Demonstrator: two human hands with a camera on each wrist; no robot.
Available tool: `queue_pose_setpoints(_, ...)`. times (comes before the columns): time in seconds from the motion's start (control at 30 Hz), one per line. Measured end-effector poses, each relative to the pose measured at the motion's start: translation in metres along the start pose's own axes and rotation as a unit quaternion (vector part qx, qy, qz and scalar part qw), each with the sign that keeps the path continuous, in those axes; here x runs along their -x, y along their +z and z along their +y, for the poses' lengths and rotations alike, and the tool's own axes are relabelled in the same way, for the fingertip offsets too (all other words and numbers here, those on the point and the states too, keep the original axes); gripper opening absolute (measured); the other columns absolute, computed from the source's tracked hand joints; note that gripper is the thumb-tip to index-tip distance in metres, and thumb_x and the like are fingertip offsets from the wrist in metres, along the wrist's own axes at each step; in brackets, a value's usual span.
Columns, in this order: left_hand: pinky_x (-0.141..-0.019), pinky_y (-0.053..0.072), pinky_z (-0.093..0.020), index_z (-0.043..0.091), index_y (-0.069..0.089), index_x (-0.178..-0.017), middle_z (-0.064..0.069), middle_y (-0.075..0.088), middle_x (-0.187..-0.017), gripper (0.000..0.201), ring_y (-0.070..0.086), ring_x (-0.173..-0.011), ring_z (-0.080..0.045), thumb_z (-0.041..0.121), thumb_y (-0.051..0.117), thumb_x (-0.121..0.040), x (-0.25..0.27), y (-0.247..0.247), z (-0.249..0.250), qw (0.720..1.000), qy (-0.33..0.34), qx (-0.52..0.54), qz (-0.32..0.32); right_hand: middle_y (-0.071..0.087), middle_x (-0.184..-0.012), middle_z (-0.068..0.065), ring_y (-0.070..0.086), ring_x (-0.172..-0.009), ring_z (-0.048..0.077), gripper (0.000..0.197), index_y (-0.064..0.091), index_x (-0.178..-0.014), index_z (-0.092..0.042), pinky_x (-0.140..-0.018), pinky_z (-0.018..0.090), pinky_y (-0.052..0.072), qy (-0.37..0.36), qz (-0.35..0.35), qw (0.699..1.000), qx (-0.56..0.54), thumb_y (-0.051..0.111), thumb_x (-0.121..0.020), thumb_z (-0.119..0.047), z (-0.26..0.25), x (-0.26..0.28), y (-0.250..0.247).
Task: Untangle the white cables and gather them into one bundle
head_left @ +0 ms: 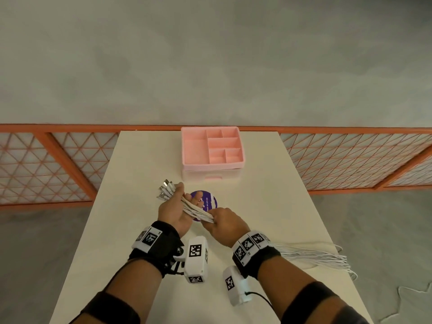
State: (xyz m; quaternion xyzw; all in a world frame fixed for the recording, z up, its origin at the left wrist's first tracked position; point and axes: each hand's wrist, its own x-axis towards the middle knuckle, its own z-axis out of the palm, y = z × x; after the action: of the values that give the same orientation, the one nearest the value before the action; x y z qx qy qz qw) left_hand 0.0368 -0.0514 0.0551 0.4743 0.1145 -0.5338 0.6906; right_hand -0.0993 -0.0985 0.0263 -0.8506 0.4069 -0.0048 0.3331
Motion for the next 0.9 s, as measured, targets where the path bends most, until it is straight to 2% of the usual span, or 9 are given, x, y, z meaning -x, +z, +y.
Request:
queue_pose_setpoints(0.13, -0.092, 0.053, -0.052, 0.011, 0.067, -0.102, -0.011, 0.074, -0.103, 0.035, 0.071, -0.1, -0.028, 0.043, 0.069, -0.087, 0.002, -0.016, 0.005, 0.978, -0.037, -0.185, -0.095, 0.052, -0.066, -0.005, 0.052, -0.062, 0.018, 0.026, 0.053, -0.073, -0.024, -0.053, 0.026, 0.035, 0.021, -0.037, 0.999, -0.028, 0.055, -0.096, -0.037, -0.001, -0.002, -0.019)
queue_pose_setpoints(0.27, -0.086, 0.051, -0.039, 0.006, 0.069, -0.106, -0.011, 0.077, -0.098, 0.046, 0.074, -0.095, -0.026, 0.049, 0.066, -0.09, 0.018, -0.021, 0.006, 0.873, -0.037, -0.457, -0.165, 0.051, -0.064, -0.002, 0.048, -0.057, 0.014, 0.03, 0.049, -0.068, -0.02, -0.05, 0.027, 0.033, 0.068, -0.05, 0.996, 0.009, 0.057, -0.092, -0.035, 0.001, -0.01, -0.046)
queue_pose_setpoints(0.3, -0.081, 0.05, -0.036, 0.004, 0.07, -0.101, -0.011, 0.078, -0.092, 0.04, 0.075, -0.088, -0.026, 0.043, 0.066, -0.092, 0.02, -0.019, 0.006, 0.854, 0.004, -0.491, -0.171, 0.051, -0.065, -0.002, 0.048, -0.055, 0.013, 0.027, 0.05, -0.072, -0.017, -0.05, 0.026, 0.033, 0.082, -0.061, 0.994, 0.026, 0.057, -0.091, -0.034, 0.001, -0.01, -0.051)
queue_pose_setpoints(0.4, -0.071, 0.053, -0.032, 0.001, 0.071, -0.086, -0.01, 0.076, -0.076, 0.023, 0.072, -0.071, -0.023, 0.023, 0.067, -0.094, 0.02, -0.01, 0.007, 0.845, 0.208, -0.455, -0.19, 0.052, -0.061, -0.001, 0.047, -0.048, 0.013, 0.019, 0.052, -0.078, -0.014, -0.049, 0.023, 0.036, 0.112, -0.123, 0.983, 0.081, 0.058, -0.089, -0.028, -0.003, -0.004, -0.061)
queue_pose_setpoints(0.47, -0.075, 0.056, -0.027, 0.005, 0.072, -0.085, -0.006, 0.075, -0.079, 0.021, 0.071, -0.076, -0.018, 0.025, 0.067, -0.092, 0.015, -0.002, 0.01, 0.825, 0.291, -0.428, -0.229, 0.054, -0.057, -0.001, 0.047, -0.045, 0.014, 0.023, 0.052, -0.069, -0.015, -0.05, 0.022, 0.038, 0.106, -0.162, 0.974, 0.114, 0.06, -0.087, -0.027, -0.011, 0.002, -0.066)
queue_pose_setpoints(0.57, -0.079, 0.053, -0.024, 0.006, 0.073, -0.093, -0.002, 0.075, -0.088, 0.03, 0.07, -0.085, -0.014, 0.036, 0.07, -0.088, 0.008, 0.001, 0.002, 0.794, 0.242, -0.452, -0.326, 0.054, -0.056, 0.0, 0.046, -0.044, 0.015, 0.026, 0.052, -0.066, -0.015, -0.05, 0.023, 0.036, 0.081, -0.183, 0.971, 0.132, 0.061, -0.086, -0.028, -0.025, 0.01, -0.079)
queue_pose_setpoints(0.73, -0.063, 0.049, -0.036, 0.01, 0.058, -0.077, -0.002, 0.057, -0.055, 0.067, 0.055, -0.048, -0.015, 0.074, 0.073, -0.067, -0.004, -0.01, -0.022, 0.79, 0.123, -0.47, -0.375, 0.048, -0.049, 0.0, 0.04, -0.038, 0.013, 0.02, 0.059, -0.065, -0.013, -0.044, 0.021, 0.031, 0.026, -0.172, 0.977, 0.126, 0.067, -0.079, -0.024, -0.037, 0.015, -0.112)
queue_pose_setpoints(0.83, -0.06, 0.055, -0.036, 0.013, 0.058, -0.075, -0.008, 0.048, -0.055, 0.066, 0.046, -0.04, -0.013, 0.071, 0.082, -0.055, 0.007, -0.001, -0.033, 0.814, 0.054, -0.447, -0.368, 0.044, -0.048, -0.003, 0.036, -0.036, 0.008, 0.023, 0.059, -0.063, -0.016, -0.039, 0.017, 0.029, 0.01, -0.176, 0.976, 0.125, 0.073, -0.079, -0.025, -0.034, 0.016, -0.129)
queue_pose_setpoints(0.9, -0.065, 0.056, -0.04, 0.012, 0.056, -0.072, -0.009, 0.047, -0.055, 0.048, 0.048, -0.042, -0.016, 0.053, 0.081, -0.073, 0.015, 0.005, -0.039, 0.8, 0.057, -0.475, -0.361, 0.044, -0.049, -0.003, 0.036, -0.04, 0.009, 0.023, 0.059, -0.06, -0.017, -0.043, 0.02, 0.029, -0.006, -0.16, 0.98, 0.12, 0.074, -0.077, -0.022, -0.032, 0.016, -0.138)
